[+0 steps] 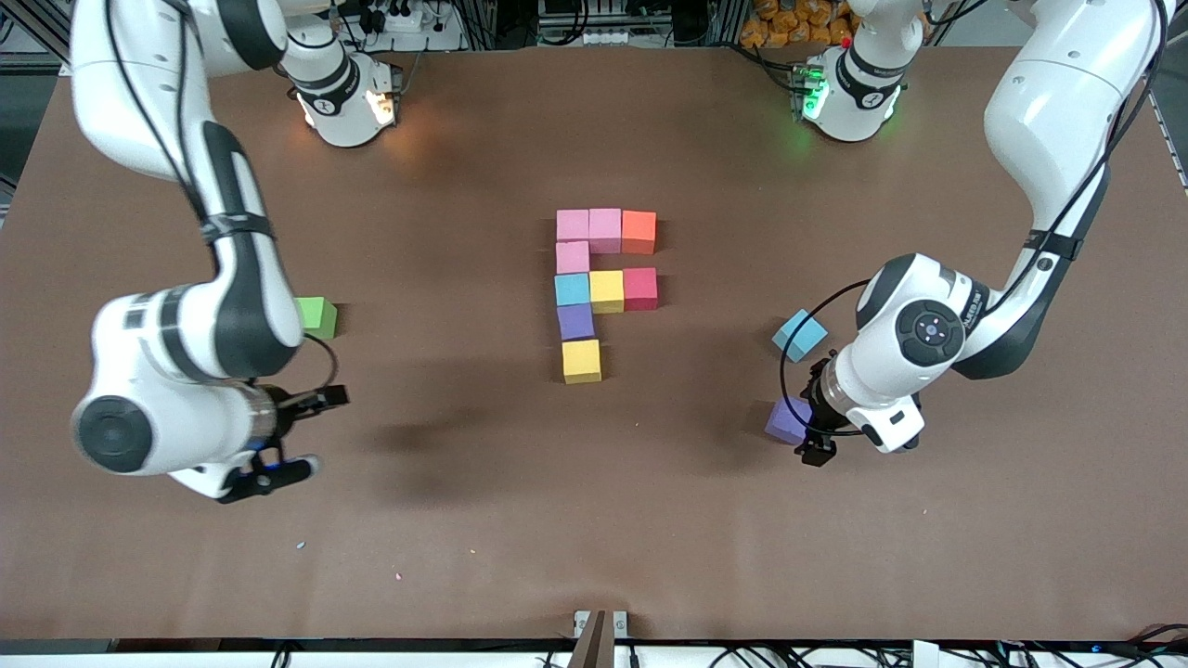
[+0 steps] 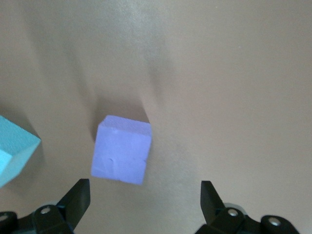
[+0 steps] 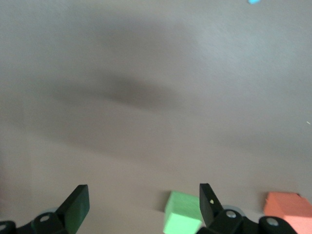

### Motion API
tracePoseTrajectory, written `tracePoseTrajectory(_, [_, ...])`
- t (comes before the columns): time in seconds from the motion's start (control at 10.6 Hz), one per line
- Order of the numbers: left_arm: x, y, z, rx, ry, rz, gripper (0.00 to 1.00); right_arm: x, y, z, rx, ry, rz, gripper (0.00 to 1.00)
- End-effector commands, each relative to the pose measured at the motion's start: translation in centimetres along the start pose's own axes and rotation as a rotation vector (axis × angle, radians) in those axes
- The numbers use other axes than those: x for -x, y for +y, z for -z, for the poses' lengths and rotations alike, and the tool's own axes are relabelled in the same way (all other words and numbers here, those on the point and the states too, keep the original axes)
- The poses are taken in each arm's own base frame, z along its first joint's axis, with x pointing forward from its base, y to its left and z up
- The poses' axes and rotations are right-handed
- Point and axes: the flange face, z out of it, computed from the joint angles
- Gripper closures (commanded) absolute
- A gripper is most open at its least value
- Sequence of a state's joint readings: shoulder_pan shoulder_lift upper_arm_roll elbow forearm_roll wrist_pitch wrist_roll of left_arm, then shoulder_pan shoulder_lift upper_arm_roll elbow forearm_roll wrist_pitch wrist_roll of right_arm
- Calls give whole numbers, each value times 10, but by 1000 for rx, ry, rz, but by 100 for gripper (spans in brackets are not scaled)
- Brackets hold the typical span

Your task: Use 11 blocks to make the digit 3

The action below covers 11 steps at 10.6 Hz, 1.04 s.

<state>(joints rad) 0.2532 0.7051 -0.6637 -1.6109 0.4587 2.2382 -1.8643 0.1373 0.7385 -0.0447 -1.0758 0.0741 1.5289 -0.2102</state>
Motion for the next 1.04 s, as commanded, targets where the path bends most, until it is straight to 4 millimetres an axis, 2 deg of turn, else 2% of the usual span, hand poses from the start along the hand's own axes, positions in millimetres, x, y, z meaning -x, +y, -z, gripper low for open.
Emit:
tracePoseTrajectory(0.0, [-3,5,-2,-54,-17,-46,0,66,2,14,30,15,35,0])
tracePoseTrajectory(0.19, [-5,0,-19,-101,-25,-112,0,110,-6,15,56,70,39,0])
tracePoseTrajectory(0.28, [-5,-1,-25,-110,-31,-147,0,120,-8,32,57,82,37,0])
tracePoseTrajectory(0.57, [-17,2,-29,-129,-43,-176,0,148,6,98,54,123,1,0])
tracePoseTrajectory(0.75, [-19,0,-39,-143,-49,-181,0,163,0,146,56,128,-5,0])
tracePoseTrajectory(0.94, [-21,3,-45,-143,-60,-187,0,180,-2,177,58,141,-2,0])
